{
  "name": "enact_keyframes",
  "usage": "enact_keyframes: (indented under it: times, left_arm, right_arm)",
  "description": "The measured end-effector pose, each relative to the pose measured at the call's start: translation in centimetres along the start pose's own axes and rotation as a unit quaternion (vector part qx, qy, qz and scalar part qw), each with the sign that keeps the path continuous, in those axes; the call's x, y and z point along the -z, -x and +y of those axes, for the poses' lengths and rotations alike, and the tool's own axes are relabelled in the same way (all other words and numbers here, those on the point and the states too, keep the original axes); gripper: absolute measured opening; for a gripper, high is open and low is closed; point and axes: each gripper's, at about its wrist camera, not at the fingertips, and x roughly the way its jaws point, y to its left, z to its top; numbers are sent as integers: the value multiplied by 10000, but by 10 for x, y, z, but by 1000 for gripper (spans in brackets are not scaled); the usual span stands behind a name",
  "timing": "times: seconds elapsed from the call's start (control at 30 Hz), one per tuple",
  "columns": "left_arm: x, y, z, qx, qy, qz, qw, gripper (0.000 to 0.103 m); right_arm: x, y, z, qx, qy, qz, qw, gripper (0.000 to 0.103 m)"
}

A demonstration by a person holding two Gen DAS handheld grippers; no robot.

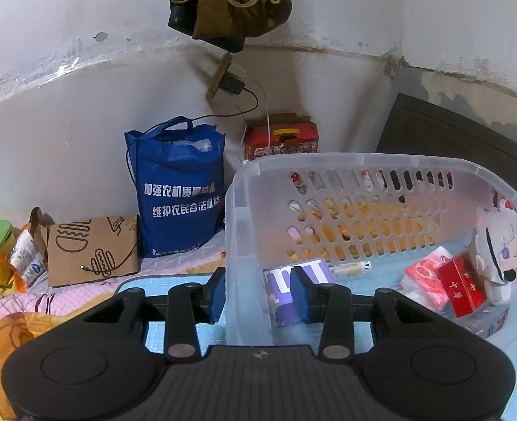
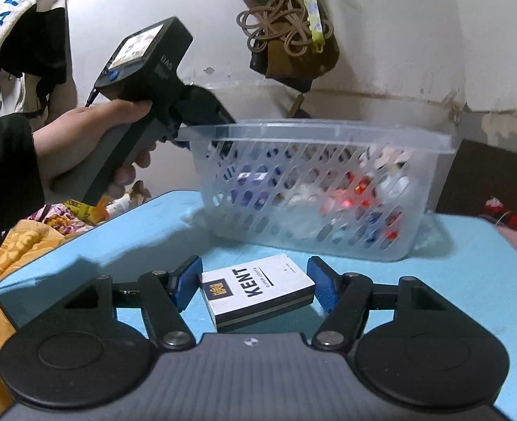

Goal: Organize objects
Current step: 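Carry the KENT pack into the basket and open the right gripper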

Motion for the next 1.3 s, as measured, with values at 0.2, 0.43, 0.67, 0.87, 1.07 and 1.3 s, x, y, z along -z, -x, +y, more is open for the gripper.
enact_keyframes:
  times: [0.2, 0.43, 0.67, 0.87, 1.07, 1.3]
  left_arm:
    - [0, 1, -1, -49, -48, -10, 10000, 43]
    - [-1, 0, 0, -105, -34, -8, 9999, 44]
    - [-1, 0, 0, -148, -5, -16, 9999, 44]
    - [-1, 1, 0, -116, -11, -34, 9999, 44]
    - [0, 2, 1, -72, -1, -19, 10000, 44]
    - [0, 1, 0, -67, -32, -29, 10000, 44]
  right_arm:
    - [-17, 27, -27, 92, -46, -331, 9994, 69]
    - [-110, 46, -58, 286, 303, -1168, 9923, 69]
    - [-208, -41, -88, -321, -156, -573, 9977, 69]
    - [-204, -104, -86, -549, -278, 102, 9981, 70]
    - [-188, -114, -84, -465, -236, 6, 9986, 103]
    - [-176, -109, -105, -399, -372, 230, 9982, 103]
